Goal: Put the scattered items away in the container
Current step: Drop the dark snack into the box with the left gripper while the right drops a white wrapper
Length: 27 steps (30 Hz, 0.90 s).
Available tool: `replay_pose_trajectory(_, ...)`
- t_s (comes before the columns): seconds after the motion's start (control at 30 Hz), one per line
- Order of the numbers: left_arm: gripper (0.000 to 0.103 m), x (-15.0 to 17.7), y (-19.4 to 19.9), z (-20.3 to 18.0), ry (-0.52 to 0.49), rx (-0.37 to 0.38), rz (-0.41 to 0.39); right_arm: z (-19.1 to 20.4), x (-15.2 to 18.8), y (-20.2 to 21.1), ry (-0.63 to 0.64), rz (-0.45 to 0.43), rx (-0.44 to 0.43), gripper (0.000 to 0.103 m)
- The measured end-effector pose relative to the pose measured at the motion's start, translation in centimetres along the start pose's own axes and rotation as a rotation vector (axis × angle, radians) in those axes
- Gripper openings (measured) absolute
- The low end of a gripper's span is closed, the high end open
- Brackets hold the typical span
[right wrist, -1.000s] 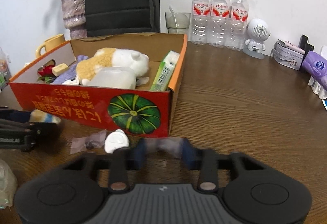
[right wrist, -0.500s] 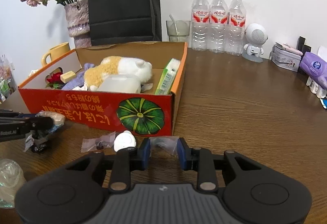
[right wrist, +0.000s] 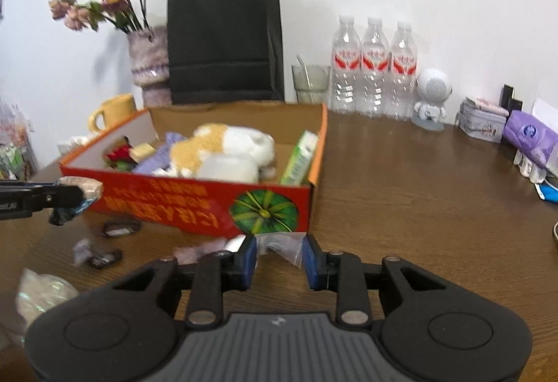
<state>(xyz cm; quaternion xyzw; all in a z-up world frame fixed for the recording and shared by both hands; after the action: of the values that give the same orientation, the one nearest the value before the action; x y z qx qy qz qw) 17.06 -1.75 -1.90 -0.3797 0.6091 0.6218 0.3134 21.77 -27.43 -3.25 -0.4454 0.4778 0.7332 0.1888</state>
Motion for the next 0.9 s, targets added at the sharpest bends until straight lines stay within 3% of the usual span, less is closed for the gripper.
replay_pose_trajectory(0.2, 0.018, -2.8, 0.7, 2.0, 0.037, -0.009, -0.096, 2.2, -3.2, 1.1, 0.017, -0.086, -0.028, 0.027)
replay_pose_trajectory(0.4, 0.018, -5.6, -2.5, 3.6, 0.061, -0.032, -0.151, 3.5, -7.6, -2.7, 0.001, -0.113, -0.024, 0.027)
replay_pose_trajectory(0.7, 0.018, -7.2, -9.9, 4.3, 0.051, -0.041, -0.127, 1.7, -10.5, -11.1, -0.044, -0.057, 0.04, 0.027)
replay_pose_trajectory(0.9, 0.02, -7.0, -12.7, 4.2, 0.015, -0.07, -0.091, 0.5, -10.5, -13.8, -0.049, -0.01, 0.077, 0.028)
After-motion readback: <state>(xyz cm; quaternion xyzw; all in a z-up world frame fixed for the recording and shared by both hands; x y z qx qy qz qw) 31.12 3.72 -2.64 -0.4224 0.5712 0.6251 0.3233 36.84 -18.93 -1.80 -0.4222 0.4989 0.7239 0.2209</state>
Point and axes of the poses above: each gripper's, at about its wrist camera, not at the fingertips, and y roughly against the way its jaws point, z to its left, x to its underside, the point moved 2 cm from there along -y, roughly the way its jaws point, and after that the axes turned 9 degrees about -x, right-handed, at the moved point
